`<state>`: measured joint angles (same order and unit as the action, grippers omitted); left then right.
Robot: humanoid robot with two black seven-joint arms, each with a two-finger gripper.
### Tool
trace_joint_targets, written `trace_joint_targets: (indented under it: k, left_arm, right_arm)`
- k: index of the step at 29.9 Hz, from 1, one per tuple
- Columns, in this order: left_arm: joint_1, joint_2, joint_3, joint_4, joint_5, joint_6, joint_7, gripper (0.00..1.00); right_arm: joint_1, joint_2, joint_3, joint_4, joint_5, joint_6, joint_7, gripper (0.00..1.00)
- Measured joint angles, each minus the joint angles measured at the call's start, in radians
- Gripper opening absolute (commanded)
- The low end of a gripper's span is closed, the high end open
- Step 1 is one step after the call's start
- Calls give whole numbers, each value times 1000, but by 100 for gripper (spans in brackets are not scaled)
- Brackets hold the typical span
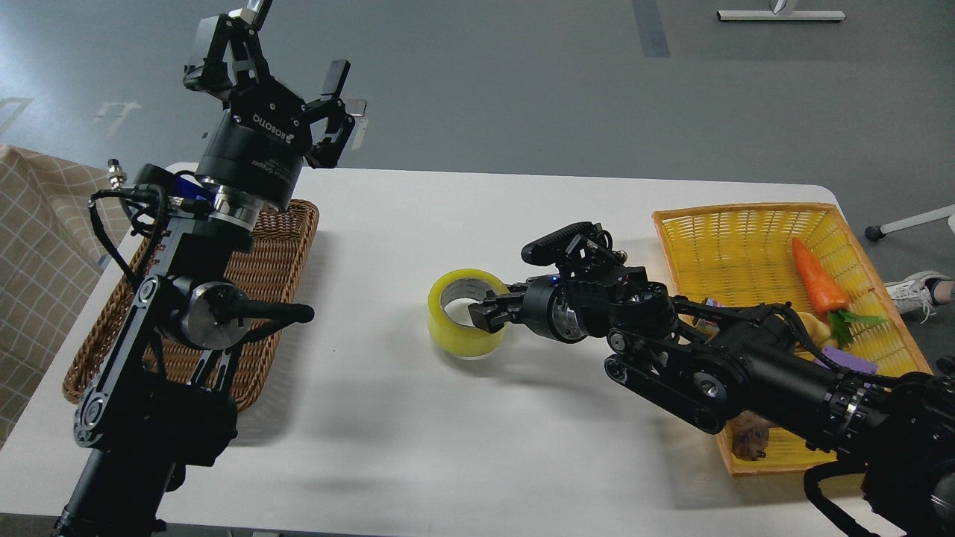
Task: Place and transfer tape with both arms
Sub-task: 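Set the tape roll down on the table and open the right gripper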
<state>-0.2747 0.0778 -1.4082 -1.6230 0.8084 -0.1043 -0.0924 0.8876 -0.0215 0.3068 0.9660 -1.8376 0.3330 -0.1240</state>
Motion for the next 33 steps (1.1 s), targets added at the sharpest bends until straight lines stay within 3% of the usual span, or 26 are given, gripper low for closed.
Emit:
trace_joint_targets:
  k: [8,15,19,21,23,26,29,33]
  left_arm:
    - [2,0,-1,0,0,0,1,98]
    - [7,0,0,0,-3,0,5,98]
    - [15,0,0,1,-3,0,4,98]
    - [17,1,0,1,-3,0,4,98]
    - [18,1,0,1,-2,1,4,98]
    - [19,3,0,1,-2,2,8,98]
    - [19,4,0,1,-2,2,9,98]
    - [19,10,-6,1,-2,2,5,98]
  right_arm:
    - [-6,-5,0,-2,1,9,-3,23]
    - [-19,-9,3,0,1,12,-3,24]
    - [-30,-9,3,1,1,12,-3,34]
    - [-34,-9,3,3,2,12,-3,41]
    - [-34,-9,4,5,3,13,-3,58]
    - [-35,-9,9,5,4,13,-3,63]
    - [-35,-10,14,5,5,13,-3,79]
    - [-34,-20,53,5,8,13,-3,92]
